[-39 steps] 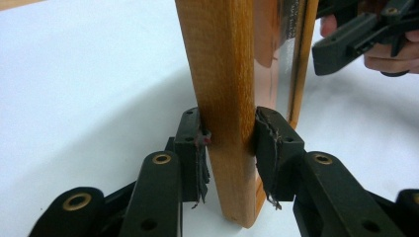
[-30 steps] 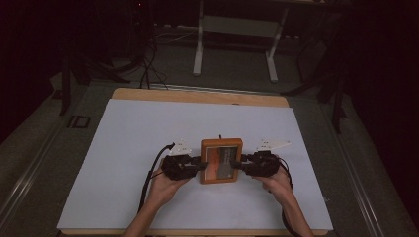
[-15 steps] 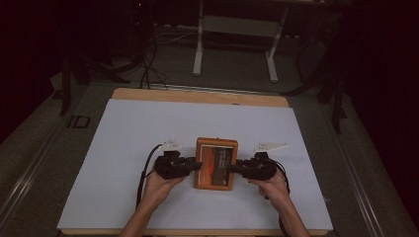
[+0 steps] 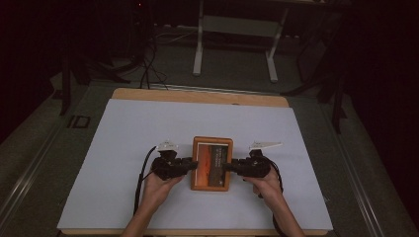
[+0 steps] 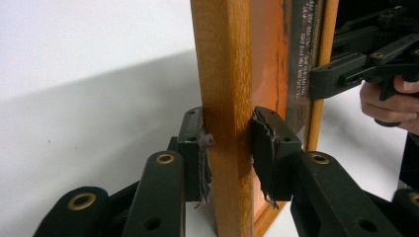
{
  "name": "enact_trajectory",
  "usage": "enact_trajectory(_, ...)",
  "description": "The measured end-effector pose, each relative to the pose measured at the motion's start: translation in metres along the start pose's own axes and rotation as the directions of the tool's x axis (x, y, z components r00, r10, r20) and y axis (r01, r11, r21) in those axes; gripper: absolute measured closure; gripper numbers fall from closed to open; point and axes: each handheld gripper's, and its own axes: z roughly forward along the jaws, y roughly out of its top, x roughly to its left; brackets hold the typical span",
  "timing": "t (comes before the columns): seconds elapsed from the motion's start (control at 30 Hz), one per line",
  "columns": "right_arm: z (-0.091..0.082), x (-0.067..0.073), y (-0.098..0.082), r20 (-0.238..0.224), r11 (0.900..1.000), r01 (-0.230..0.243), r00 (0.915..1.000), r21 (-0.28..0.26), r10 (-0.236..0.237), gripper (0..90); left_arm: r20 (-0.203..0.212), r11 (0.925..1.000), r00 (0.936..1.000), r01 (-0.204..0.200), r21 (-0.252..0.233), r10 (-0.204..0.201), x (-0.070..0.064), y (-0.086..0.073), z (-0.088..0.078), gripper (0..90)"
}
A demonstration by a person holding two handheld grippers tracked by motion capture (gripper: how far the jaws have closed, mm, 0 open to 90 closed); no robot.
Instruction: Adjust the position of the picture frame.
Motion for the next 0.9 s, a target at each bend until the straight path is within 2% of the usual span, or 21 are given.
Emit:
enact_trajectory(0.07,0.002,0.000,0.001,0.010,1.000,-0.013,0.9999,0.000,0.013,62.1,-0.002,1.0000,1.0000,0.004,0.002,-0.004,0.001,0.000,0.001,67.2)
enact_trajectory(0.17,0.006,0.000,0.003,0.041,1.000,-0.026,0.9988,0.005,0.026,59.8,-0.046,0.9998,0.9989,-0.012,0.016,0.013,-0.001,0.000,0.005,64.5)
enact_trajectory(0.23,0.009,-0.001,0.005,0.056,0.999,-0.040,0.9977,0.004,0.040,58.7,-0.056,0.9997,0.9984,-0.005,0.024,0.006,0.000,0.001,0.007,63.0)
enact_trajectory(0.4,0.014,-0.007,0.005,0.069,0.995,-0.102,0.9924,0.003,0.101,57.3,-0.041,0.9988,0.9986,0.034,0.035,-0.033,0.008,0.002,0.014,60.6)
enact_trajectory(0.43,0.017,-0.008,0.005,0.084,0.992,-0.124,0.9890,0.018,0.122,56.2,-0.045,0.9982,0.9984,0.038,0.046,-0.036,0.009,0.003,0.016,58.6)
enact_trajectory(0.53,0.020,-0.011,0.005,0.100,0.989,-0.142,0.9854,0.034,0.138,55.2,-0.058,0.9959,0.9978,0.038,0.082,-0.033,0.011,0.005,0.023,55.7)
enact_trajectory(0.7,0.025,-0.016,0.003,0.111,0.981,-0.190,0.9766,0.042,0.184,53.0,-0.024,0.9912,0.9960,0.088,0.099,-0.086,0.022,0.004,0.030,53.9)
enact_trajectory(0.8,0.027,-0.017,0.002,0.123,0.978,-0.204,0.9727,0.049,0.197,52.1,-0.027,0.9898,0.9962,0.085,0.114,-0.083,0.024,0.004,0.033,50.4)
enact_trajectory(0.83,0.029,-0.018,0.002,0.127,0.975,-0.216,0.9698,0.056,0.208,51.5,-0.025,0.9859,0.9945,0.104,0.131,-0.102,0.026,0.005,0.036,50.4)
enact_trajectory(0.9,0.032,-0.020,0.001,0.139,0.968,-0.243,0.9626,0.065,0.233,50.2,-0.021,0.9845,0.9942,0.107,0.139,-0.106,0.029,0.003,0.039,48.1)
